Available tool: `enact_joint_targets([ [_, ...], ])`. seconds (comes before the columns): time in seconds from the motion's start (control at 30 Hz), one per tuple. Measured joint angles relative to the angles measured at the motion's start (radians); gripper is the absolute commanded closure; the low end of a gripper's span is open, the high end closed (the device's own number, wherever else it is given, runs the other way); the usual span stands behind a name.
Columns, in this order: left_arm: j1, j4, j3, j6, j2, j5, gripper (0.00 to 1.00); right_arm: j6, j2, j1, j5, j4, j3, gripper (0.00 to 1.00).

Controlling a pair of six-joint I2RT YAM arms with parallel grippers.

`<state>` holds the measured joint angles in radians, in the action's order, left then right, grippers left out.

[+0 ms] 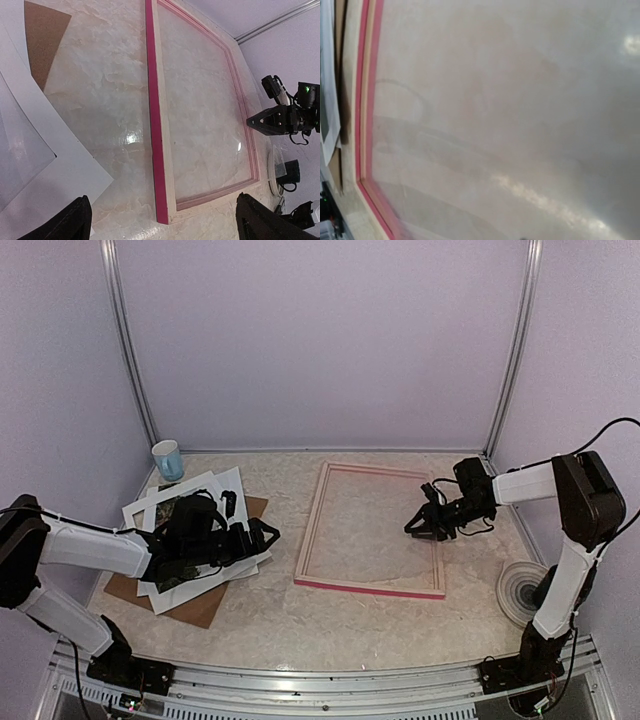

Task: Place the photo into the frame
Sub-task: Place the glass panel at the frame body.

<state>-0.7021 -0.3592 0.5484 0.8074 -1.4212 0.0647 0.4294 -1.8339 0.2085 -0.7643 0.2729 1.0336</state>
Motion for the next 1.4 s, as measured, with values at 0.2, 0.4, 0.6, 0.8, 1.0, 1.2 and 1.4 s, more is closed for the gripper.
enact_joint_targets([
  [0.2, 0.000, 0.000, 0.000, 0.000, 0.000, 0.000, 0.01, -0.007, 0.002, 0.005, 0.032, 0.031, 0.004, 0.51],
  [0.4, -0.001, -0.001, 0.000, 0.000, -0.001, 0.000, 0.01, -0.014, 0.043, 0.006, 0.077, 0.076, 0.010, 0.46],
  [0.6, -0.003, -0.009, 0.000, 0.000, -0.009, 0.000, 0.01, -0.016, 0.092, 0.011, 0.132, 0.108, 0.016, 0.42],
  [0.8, -0.006, -0.015, 0.000, 0.001, -0.010, 0.001, 0.01, -0.020, 0.134, 0.012, 0.213, 0.158, 0.016, 0.39],
  [1.0, -0.007, -0.015, 0.000, 0.001, -0.010, 0.001, 0.01, -0.024, 0.179, 0.014, 0.303, 0.209, 0.016, 0.37],
  [1.2, -0.012, -0.015, 0.000, 0.001, -0.011, 0.001, 0.01, -0.030, 0.227, 0.018, 0.400, 0.255, 0.025, 0.36],
  [1.4, -0.019, -0.014, 0.009, 0.002, -0.014, 0.001, 0.01, -0.032, 0.246, 0.018, 0.472, 0.266, 0.041, 0.41],
])
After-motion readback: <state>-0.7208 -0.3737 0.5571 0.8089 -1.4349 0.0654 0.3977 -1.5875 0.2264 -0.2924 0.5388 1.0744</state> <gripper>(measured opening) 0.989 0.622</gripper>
